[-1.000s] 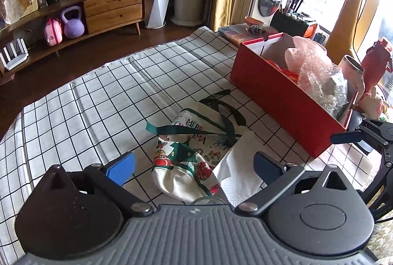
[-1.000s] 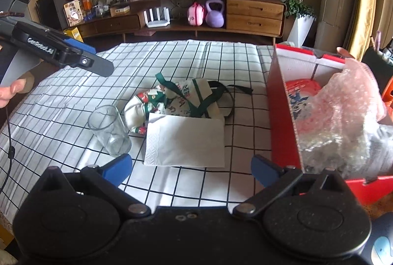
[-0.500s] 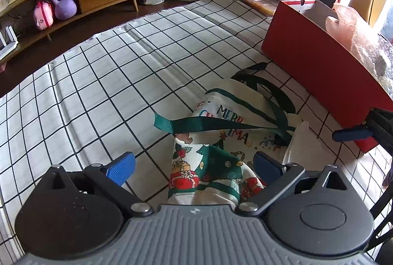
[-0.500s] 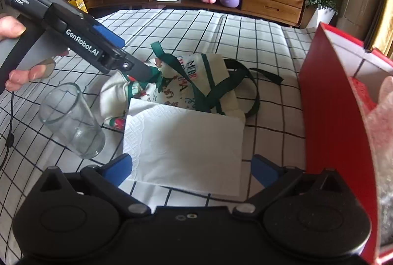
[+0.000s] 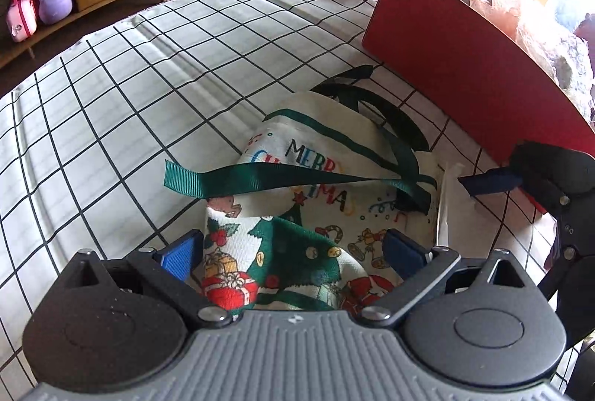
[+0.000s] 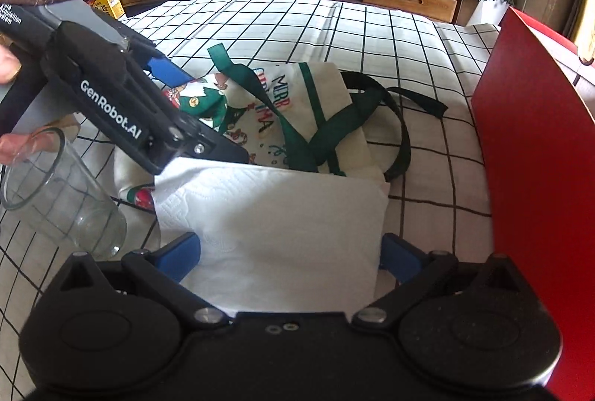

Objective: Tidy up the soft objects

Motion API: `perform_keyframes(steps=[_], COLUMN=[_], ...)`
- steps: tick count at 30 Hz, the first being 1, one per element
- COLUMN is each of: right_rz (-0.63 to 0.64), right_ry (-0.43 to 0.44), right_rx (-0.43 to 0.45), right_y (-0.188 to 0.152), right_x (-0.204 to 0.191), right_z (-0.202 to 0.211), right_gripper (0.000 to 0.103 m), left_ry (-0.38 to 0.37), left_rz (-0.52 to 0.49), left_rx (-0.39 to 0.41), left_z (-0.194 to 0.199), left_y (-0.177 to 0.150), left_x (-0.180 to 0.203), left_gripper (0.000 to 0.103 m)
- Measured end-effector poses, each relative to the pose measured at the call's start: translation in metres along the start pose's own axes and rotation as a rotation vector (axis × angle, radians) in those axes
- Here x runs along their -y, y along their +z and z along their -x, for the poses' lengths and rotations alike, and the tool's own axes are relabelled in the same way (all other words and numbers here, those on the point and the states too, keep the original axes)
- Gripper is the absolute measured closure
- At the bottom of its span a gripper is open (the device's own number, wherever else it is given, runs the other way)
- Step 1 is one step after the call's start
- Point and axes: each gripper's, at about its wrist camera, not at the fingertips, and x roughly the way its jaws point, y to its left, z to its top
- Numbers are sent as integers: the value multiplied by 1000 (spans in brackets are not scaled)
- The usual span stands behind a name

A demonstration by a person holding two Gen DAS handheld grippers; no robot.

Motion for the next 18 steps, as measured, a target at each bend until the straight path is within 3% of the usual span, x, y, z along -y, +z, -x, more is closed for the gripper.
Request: perform_keyframes(steps=[7,10,12,16,18], right_rz=[9,12,18,16,7], right_ry=[-12,-12,-11,-24,-30], right_rx=[10,15,18,27,32], right_y=[4,4,5,5,5], right_x=[-4,-6,-8,-11,-11], right_z=[-1,1,3,8,9], right_gripper=[13,23,40,59,76], left_ry=[64,80,91,107,112], left_rz=[-62,-73,-70,-72,-66], left_rx=[14,26,37,64,78], left_z=[1,3,6,11,13], left_y=[0,-1,-2,-5,-6], left_x=[6,6,5,6,7], left_gripper=[19,35,48,63,71])
